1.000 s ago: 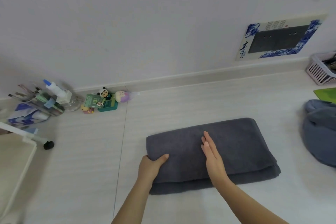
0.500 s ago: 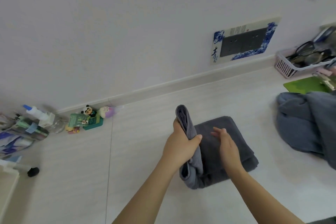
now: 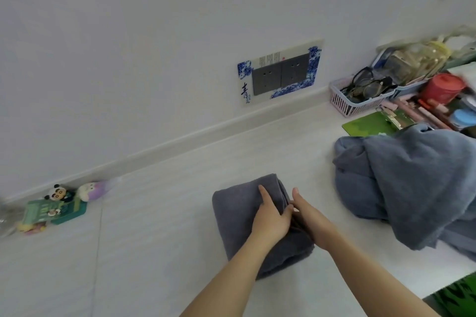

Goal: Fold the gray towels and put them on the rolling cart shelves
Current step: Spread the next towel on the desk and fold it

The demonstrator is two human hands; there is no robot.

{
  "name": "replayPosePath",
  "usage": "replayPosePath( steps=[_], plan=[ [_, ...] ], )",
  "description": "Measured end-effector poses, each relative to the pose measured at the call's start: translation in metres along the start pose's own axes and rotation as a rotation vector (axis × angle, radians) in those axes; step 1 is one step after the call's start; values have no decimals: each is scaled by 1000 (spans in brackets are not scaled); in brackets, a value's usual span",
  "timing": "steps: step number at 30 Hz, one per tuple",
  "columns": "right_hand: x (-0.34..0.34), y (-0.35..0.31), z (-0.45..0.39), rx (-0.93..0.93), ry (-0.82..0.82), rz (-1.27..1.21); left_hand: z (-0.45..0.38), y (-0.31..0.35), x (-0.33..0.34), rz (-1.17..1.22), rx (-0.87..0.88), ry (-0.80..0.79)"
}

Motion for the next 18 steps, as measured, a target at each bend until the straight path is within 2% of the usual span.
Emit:
replayPosePath(
  steps=[3, 4, 5, 6, 7, 8, 11, 14, 18],
  plan=[
    [-5, -12, -3, -121, 27, 369, -4, -3, -13, 166, 19, -78],
    [-4, -16, -4, -166, 40, 526, 0, -5, -27, 145, 109, 18],
    [-3, -17, -7, -196, 44, 672, 5, -8, -44, 53, 229, 219],
    [0, -19, -7, -230, 38, 782, 12, -13, -58, -82, 348, 486],
    [1, -18, -10, -256, 43, 838, 15, -20, -63, -225, 422, 681],
    [3, -18, -12, -286, 53, 836, 12, -30, -60, -359, 426, 767],
    [7, -12, -10, -388, 118, 859, -7, -53, -37, -562, 358, 698],
    [8, -4, -10, -617, 179, 1218, -17, -61, -30, -552, 306, 661],
    [5, 8, -23, -494, 115, 1272, -23, -64, -28, -551, 281, 614]
  ],
)
Point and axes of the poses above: each hand's wrist, its own z-axis away from the middle knuckle, its own x-axis out of the palm, y = z × x, the point moved 7 cm from there along -z, towards the middle knuckle, and after that the axes turned 13 degrees about -x, right-handed, at the moved point
